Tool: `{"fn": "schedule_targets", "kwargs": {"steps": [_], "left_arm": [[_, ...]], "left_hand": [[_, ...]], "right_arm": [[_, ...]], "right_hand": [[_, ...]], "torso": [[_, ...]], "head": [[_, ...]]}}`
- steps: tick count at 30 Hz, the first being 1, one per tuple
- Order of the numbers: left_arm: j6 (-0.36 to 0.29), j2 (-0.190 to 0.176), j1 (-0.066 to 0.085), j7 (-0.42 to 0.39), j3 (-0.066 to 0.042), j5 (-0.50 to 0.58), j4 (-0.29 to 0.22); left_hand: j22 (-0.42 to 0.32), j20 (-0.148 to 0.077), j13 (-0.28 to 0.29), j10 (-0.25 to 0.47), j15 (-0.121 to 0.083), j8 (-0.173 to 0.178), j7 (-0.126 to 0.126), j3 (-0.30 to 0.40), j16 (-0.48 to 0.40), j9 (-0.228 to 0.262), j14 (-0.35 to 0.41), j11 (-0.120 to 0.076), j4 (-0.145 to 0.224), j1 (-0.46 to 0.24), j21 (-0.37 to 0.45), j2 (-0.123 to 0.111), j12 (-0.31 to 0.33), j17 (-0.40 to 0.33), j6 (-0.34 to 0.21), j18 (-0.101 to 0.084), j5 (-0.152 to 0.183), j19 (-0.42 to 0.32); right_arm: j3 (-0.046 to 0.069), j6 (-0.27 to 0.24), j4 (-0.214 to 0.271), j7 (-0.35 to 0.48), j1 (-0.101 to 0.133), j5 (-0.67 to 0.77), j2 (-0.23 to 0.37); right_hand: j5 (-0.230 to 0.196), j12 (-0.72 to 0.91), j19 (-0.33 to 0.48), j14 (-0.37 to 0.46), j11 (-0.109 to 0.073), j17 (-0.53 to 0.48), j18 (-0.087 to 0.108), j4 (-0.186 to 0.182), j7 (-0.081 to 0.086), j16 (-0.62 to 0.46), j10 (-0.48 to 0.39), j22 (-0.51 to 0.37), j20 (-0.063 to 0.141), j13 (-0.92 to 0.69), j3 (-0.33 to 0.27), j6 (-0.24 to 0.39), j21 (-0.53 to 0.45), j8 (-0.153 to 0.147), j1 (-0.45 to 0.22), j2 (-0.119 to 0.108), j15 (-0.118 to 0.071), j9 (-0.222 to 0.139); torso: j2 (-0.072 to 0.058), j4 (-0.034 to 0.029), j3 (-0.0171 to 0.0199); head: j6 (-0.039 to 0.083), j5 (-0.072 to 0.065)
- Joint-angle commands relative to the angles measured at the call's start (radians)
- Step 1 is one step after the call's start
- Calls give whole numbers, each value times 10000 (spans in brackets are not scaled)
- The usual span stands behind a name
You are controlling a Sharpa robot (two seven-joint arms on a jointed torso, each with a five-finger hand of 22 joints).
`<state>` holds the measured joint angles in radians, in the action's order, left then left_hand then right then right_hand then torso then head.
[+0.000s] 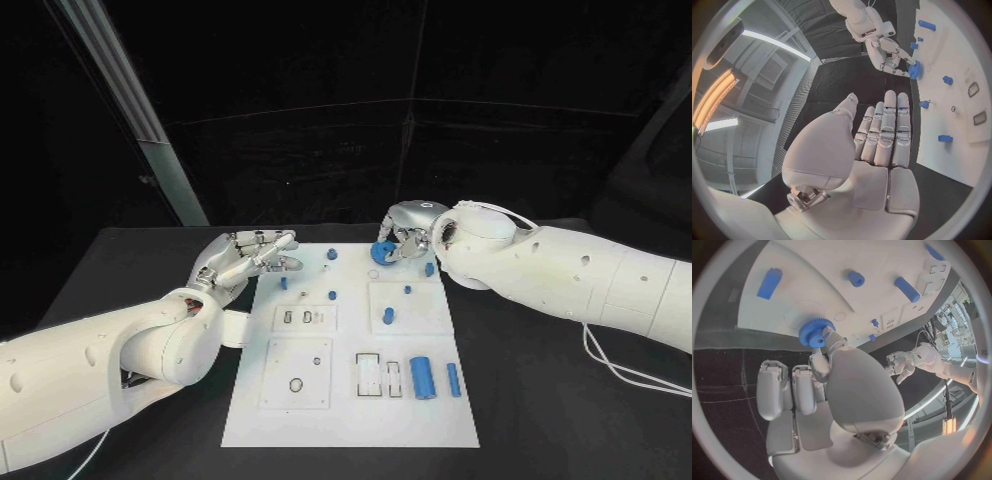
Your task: Assemble the parts on the task board
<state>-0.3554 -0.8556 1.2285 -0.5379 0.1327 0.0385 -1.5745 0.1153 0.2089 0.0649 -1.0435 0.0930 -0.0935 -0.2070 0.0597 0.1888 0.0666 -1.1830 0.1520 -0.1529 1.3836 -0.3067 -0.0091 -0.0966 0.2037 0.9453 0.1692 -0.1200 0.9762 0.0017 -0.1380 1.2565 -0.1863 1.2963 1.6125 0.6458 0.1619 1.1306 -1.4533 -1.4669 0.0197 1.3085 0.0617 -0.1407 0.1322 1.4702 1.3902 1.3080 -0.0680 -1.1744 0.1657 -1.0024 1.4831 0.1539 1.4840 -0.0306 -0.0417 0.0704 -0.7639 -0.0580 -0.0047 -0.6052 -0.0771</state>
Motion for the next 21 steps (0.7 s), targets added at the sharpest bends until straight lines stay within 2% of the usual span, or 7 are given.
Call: {"fn": "schedule_targets", "kwargs": {"steps": [1,5,9,11,14,21], "left_arm": [[103,1,16,-34,-7,-46,-20],[102,4,16,-34,-7,-46,-30],[107,15,16,-33,-7,-46,-41],[108,17,16,-32,-7,-46,-46],[107,26,17,-34,-7,-46,-51],[109,52,18,-38,-7,-46,-44]], "left_hand": [[-19,37,-13,-21,78,74,25,12,-72,-11,15,29,63,106,44,6,60,16,70,145,55,8],[-19,37,-13,-21,78,74,25,12,-72,-11,15,29,63,106,44,6,60,16,70,145,55,8],[-20,37,-12,-22,78,74,25,14,-74,-11,14,29,65,108,44,7,60,17,70,145,55,9],[-21,37,-12,-25,77,77,26,20,-78,-11,13,28,72,114,46,12,63,20,73,145,55,10],[-21,37,-12,-25,77,77,26,20,-78,-11,13,28,72,114,46,12,63,20,73,145,55,10],[-21,37,-12,-25,77,77,26,20,-78,-11,13,28,72,114,46,12,63,20,73,145,55,10]], "right_arm": [[10,-1041,294,193,28,248,3],[13,-1196,546,63,29,326,-137],[15,-1218,578,-90,30,393,-465],[16,-1188,499,-141,31,434,-682],[13,-1097,302,-189,30,512,-1065],[-23,-834,-234,-202,-32,624,-1788]], "right_hand": [[-49,43,-35,-590,-17,84,-149,-50,-278,51,59,410,55,-1,107,-760,55,253,-262,33,-88,150],[-63,32,-32,-593,-23,103,-147,-63,-282,58,61,402,66,-8,133,-772,51,227,-358,11,-96,139],[-72,8,-24,-593,-24,103,-144,-78,-282,58,55,384,74,-3,156,-774,44,195,-452,-10,-100,127],[-74,1,-23,-592,-23,100,-143,-81,-281,57,53,381,75,1,161,-774,43,190,-467,-11,-100,125],[-75,-12,-20,-591,-22,95,-142,-87,-280,55,49,375,77,5,174,-773,40,177,-500,-11,-101,121],[-66,-38,-16,-588,-21,81,-140,-90,-277,49,38,366,79,20,190,-764,36,159,-528,-10,-101,114]], "torso": [[3,-9,-17],[1,-22,-10],[-10,-51,-8],[-10,-65,-16],[-10,-46,-7],[-12,-29,-5]], "head": [[26,24],[44,57],[43,68],[40,81],[25,148],[-5,173]]}}
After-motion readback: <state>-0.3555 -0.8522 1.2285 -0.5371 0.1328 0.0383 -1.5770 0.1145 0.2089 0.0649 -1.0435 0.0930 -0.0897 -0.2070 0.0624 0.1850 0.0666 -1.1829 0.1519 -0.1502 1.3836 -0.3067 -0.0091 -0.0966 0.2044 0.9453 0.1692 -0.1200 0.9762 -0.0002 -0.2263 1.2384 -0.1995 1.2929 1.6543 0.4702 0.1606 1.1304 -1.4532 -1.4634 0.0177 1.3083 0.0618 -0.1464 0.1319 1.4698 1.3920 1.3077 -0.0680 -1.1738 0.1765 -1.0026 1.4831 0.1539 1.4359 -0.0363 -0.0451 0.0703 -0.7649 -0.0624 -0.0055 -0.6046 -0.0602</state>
